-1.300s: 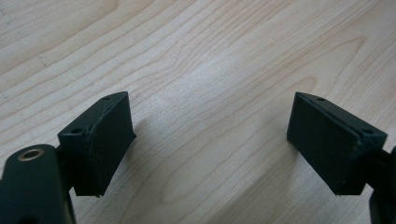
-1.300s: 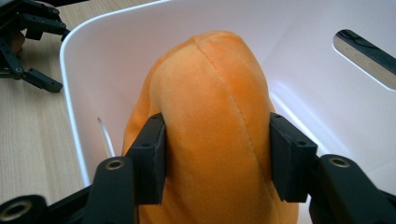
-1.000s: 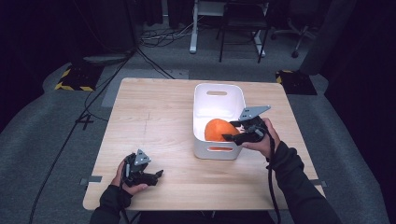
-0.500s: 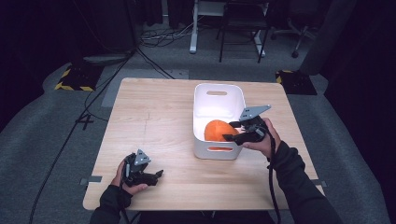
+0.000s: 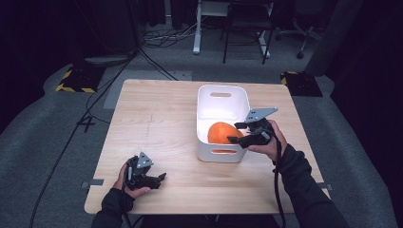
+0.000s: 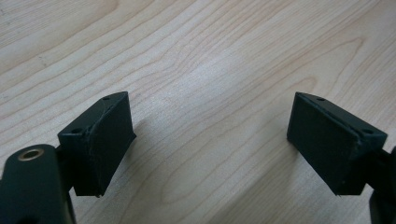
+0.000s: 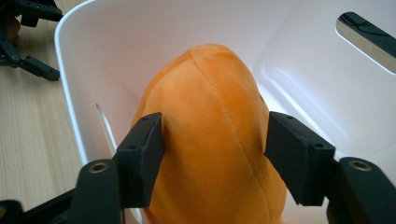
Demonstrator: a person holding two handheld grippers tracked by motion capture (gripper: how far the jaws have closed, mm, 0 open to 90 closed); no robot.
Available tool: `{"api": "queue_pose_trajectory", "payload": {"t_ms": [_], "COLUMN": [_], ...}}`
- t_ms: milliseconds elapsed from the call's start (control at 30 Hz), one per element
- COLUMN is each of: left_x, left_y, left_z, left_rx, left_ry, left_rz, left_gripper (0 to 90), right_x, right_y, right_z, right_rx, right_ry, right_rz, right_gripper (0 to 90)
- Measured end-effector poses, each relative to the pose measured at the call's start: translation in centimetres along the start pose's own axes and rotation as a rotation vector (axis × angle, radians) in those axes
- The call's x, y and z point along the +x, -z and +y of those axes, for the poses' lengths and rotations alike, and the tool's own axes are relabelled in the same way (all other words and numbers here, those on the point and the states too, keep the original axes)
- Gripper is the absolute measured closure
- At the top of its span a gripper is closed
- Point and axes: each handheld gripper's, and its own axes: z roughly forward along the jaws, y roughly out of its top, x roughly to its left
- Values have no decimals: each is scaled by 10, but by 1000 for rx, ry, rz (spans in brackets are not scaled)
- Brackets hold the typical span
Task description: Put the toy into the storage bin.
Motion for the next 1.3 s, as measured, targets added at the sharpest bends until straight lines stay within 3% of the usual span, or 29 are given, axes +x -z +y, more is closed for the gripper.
{"api": "queue_pose_trajectory", "payload": {"t_ms": [333, 633, 1067, 1300], "left_x": [0, 0, 0, 0], "left_y": [0, 0, 0, 0], "left_z": [0, 0, 0, 0], "left_rx": [-3, 0, -3, -3], "left_ry": [-3, -4, -3, 1], "left_rz": [5, 3, 5, 3], "left_gripper": [148, 148, 148, 148], "right_x": [0, 2, 6, 7], "right_y": [7, 18, 31, 39], "right_z": [1, 2, 5, 5], "right_rx": [-57, -105, -101, -108], "right_ry": [8, 27, 32, 40], "right_rz": [-7, -73, -199, -227], "right_gripper": [294, 240, 215, 211]}}
